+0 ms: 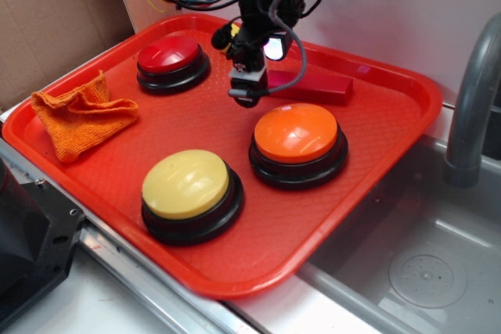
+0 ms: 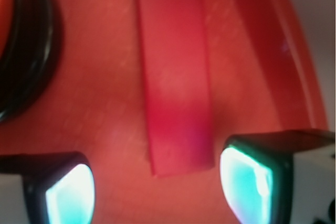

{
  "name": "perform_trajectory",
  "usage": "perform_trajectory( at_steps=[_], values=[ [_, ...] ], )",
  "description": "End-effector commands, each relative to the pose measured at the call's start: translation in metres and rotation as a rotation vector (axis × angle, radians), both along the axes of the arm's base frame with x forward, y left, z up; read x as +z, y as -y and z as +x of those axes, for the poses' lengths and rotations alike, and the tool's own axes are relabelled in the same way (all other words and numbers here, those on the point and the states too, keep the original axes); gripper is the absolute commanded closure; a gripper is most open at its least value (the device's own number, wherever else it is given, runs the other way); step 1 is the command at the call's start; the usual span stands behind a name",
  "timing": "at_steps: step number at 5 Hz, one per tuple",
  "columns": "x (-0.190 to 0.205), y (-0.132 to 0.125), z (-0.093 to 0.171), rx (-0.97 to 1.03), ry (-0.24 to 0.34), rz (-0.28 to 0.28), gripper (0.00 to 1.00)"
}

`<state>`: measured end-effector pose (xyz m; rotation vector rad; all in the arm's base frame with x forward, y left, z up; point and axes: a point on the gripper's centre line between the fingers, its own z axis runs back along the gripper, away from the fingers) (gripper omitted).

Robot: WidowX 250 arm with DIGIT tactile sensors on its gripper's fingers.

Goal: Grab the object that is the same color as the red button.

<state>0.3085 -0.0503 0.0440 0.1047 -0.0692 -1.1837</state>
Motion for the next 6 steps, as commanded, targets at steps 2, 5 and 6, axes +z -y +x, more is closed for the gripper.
perform_trajectory(
  at_steps=[2,5,6],
  values=[
    [-0.008,-0.003,0.019,0.089,0.021,-0.048,0.0],
    [-0.021,-0.003,0.012,0.102,-0.048,-0.141,1.0],
    [-0.011,-0.007,0.001,0.216,-0.083,-0.182,1.0]
  ],
)
